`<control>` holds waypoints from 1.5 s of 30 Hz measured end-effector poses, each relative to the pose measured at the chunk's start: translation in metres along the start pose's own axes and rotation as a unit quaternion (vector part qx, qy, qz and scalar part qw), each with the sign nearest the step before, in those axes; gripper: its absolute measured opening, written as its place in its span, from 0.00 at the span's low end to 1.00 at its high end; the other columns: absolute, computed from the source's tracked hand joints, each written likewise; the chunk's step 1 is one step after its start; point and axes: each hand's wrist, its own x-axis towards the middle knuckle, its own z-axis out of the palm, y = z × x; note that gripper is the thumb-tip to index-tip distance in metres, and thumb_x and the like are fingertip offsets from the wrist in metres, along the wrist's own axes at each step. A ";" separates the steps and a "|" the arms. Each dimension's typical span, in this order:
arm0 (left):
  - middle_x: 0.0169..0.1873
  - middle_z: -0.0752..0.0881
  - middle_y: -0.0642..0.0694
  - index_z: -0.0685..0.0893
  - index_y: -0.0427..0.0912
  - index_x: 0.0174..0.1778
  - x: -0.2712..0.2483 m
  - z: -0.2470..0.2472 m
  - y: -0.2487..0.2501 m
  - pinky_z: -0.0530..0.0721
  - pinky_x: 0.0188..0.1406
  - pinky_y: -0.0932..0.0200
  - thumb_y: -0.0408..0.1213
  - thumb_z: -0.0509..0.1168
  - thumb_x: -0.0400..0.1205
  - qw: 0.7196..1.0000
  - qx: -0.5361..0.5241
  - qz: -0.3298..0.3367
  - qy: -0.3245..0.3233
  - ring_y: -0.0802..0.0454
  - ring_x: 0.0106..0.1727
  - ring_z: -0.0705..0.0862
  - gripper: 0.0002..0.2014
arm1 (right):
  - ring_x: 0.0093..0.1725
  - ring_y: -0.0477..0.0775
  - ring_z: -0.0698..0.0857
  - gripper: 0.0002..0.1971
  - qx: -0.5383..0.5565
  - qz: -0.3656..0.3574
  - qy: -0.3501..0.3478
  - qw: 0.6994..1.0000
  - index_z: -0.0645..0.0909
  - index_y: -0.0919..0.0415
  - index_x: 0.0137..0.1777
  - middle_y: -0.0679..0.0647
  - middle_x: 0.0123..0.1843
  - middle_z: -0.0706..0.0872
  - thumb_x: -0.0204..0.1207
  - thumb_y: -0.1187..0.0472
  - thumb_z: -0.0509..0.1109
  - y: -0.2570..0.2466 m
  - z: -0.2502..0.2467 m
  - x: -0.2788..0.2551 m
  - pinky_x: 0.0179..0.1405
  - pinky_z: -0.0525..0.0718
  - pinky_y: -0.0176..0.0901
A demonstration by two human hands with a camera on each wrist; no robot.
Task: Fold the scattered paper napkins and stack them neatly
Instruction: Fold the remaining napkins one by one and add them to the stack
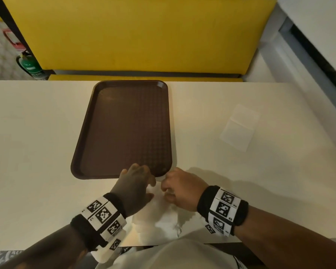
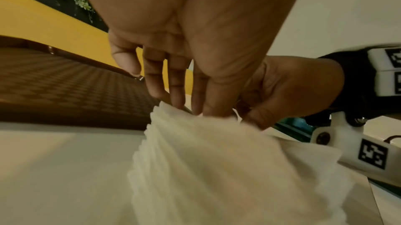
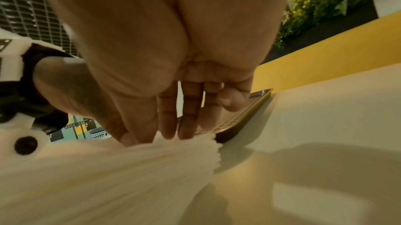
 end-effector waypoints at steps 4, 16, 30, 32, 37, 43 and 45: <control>0.58 0.77 0.60 0.80 0.57 0.57 0.007 -0.001 0.000 0.68 0.69 0.54 0.50 0.62 0.81 1.000 0.000 0.001 -0.011 0.58 0.65 0.71 0.10 | 0.47 0.52 0.80 0.09 0.077 0.030 0.026 0.996 0.83 0.59 0.47 0.52 0.47 0.83 0.80 0.54 0.65 0.004 -0.005 0.001 0.48 0.82 0.49; 0.42 0.81 0.55 0.81 0.45 0.53 0.147 -0.047 0.063 0.78 0.43 0.62 0.41 0.65 0.81 0.976 -0.198 0.029 0.088 0.55 0.43 0.81 0.08 | 0.69 0.64 0.74 0.22 -0.091 0.415 0.041 0.904 0.72 0.64 0.70 0.62 0.69 0.74 0.77 0.60 0.68 0.160 -0.091 0.015 0.66 0.78 0.53; 0.60 0.81 0.50 0.74 0.47 0.65 0.165 -0.044 0.073 0.81 0.51 0.62 0.41 0.73 0.75 0.978 -0.203 0.039 0.039 0.54 0.56 0.80 0.24 | 0.51 0.59 0.82 0.07 0.022 0.316 0.081 0.945 0.78 0.61 0.53 0.56 0.53 0.82 0.77 0.62 0.65 0.158 -0.119 0.005 0.46 0.80 0.47; 0.68 0.76 0.50 0.70 0.48 0.71 0.162 -0.049 0.072 0.80 0.60 0.58 0.40 0.77 0.71 0.975 -0.211 0.056 0.045 0.52 0.64 0.77 0.33 | 0.43 0.58 0.81 0.05 0.066 0.258 0.074 0.961 0.78 0.64 0.45 0.53 0.44 0.81 0.74 0.61 0.68 0.136 -0.137 -0.002 0.39 0.78 0.46; 0.71 0.76 0.50 0.69 0.49 0.74 0.157 -0.059 0.064 0.76 0.72 0.43 0.40 0.81 0.66 0.966 -0.237 0.103 0.016 0.49 0.71 0.74 0.41 | 0.47 0.47 0.87 0.09 0.163 0.144 0.075 0.973 0.86 0.58 0.54 0.49 0.49 0.89 0.75 0.64 0.70 0.093 -0.179 -0.020 0.46 0.86 0.40; 0.52 0.90 0.44 0.85 0.42 0.55 0.142 -0.073 0.062 0.88 0.55 0.51 0.28 0.76 0.71 0.920 -0.355 0.168 0.007 0.51 0.52 0.89 0.17 | 0.46 0.53 0.89 0.10 0.282 0.138 0.155 0.937 0.82 0.55 0.55 0.53 0.49 0.91 0.75 0.62 0.74 0.092 -0.199 -0.024 0.45 0.85 0.47; 0.51 0.90 0.41 0.85 0.39 0.53 0.136 -0.077 0.063 0.89 0.53 0.44 0.29 0.75 0.72 0.906 -0.394 0.154 0.026 0.47 0.50 0.90 0.14 | 0.55 0.53 0.87 0.17 0.303 0.176 0.201 0.915 0.79 0.50 0.62 0.51 0.56 0.88 0.75 0.53 0.75 0.097 -0.196 -0.022 0.47 0.84 0.45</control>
